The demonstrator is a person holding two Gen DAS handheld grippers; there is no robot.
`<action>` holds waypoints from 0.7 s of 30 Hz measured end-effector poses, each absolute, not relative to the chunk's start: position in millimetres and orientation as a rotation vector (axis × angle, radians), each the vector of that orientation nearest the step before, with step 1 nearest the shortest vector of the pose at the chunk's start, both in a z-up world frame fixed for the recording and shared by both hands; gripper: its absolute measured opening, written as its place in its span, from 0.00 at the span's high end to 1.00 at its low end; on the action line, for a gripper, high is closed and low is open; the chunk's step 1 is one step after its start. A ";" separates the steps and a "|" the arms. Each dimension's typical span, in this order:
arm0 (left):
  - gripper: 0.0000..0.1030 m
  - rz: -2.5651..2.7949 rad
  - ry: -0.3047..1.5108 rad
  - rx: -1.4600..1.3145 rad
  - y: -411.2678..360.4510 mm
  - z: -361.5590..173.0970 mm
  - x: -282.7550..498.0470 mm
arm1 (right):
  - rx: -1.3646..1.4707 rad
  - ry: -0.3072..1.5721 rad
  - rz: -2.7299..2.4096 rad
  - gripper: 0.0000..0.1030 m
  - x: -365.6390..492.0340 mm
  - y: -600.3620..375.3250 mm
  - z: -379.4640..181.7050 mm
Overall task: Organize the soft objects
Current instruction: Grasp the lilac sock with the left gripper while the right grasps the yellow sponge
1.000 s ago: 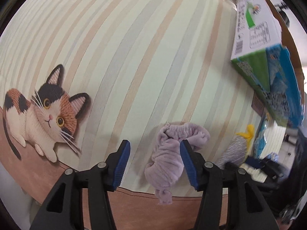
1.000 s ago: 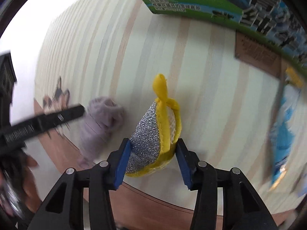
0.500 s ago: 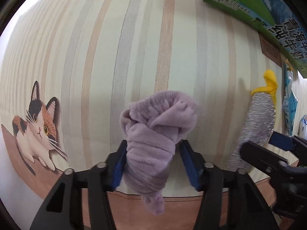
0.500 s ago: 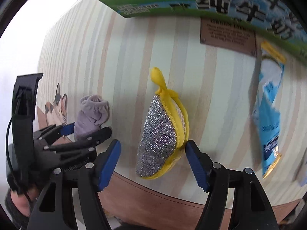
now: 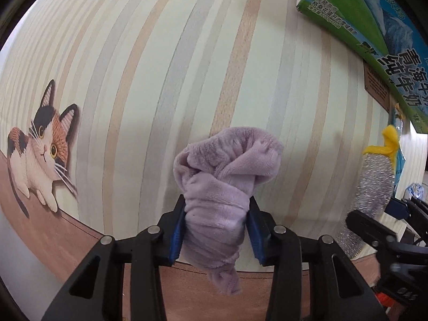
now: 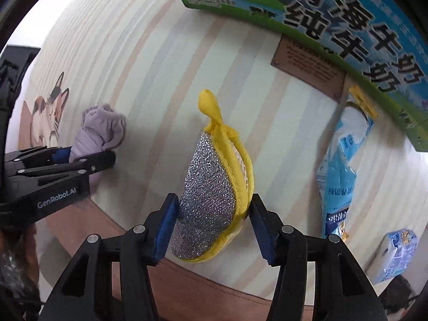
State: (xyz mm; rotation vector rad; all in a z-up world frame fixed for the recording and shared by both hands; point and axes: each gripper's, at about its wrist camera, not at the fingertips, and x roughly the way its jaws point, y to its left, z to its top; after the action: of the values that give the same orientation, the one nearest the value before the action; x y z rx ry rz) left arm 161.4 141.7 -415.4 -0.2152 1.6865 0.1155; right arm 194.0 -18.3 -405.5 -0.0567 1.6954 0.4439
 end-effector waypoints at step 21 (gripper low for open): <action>0.65 0.022 1.592 -0.340 119.0 -362.5 153.2 | 0.069 1.592 0.346 0.50 182.6 -34.9 -390.3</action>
State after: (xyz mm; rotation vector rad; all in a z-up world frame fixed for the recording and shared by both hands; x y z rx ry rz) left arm 153.2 119.0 -362.5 -0.3403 1.5922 0.0223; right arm 182.6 -34.9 -390.3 0.0688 1.5924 0.3461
